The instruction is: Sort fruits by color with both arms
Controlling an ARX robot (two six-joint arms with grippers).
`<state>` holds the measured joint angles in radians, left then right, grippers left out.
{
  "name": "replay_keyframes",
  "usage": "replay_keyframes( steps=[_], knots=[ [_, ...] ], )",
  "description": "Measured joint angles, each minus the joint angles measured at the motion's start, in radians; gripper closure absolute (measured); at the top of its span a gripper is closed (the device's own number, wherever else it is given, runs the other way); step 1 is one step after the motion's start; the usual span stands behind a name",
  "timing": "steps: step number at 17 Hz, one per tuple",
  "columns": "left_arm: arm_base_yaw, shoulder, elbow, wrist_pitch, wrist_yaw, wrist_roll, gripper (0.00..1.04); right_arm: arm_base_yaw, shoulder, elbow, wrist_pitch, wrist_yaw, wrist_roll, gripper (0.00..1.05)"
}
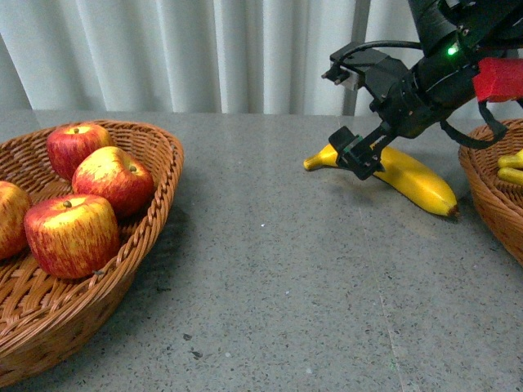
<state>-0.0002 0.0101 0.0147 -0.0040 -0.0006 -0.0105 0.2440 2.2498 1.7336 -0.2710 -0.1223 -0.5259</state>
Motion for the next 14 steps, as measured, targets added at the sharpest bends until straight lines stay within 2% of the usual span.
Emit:
replay_keyframes(
  steps=[7,8,12,14],
  knots=[
    [0.000,0.000,0.000,0.000,0.000,0.000,0.07,0.040,0.056,0.060,-0.027,0.048,-0.003,0.07],
    [0.000,0.000,0.000,0.000,0.000,0.000,0.07,0.045,0.055,0.057,-0.020,0.052,-0.003,0.10],
    [0.000,0.000,0.000,0.000,0.000,0.000,0.07,0.045,0.055,0.043,-0.001,0.062,-0.022,0.55],
    [0.000,0.000,0.000,0.000,0.000,0.000,0.07,0.044,0.054,0.042,0.019,0.058,-0.016,0.67]
  ],
)
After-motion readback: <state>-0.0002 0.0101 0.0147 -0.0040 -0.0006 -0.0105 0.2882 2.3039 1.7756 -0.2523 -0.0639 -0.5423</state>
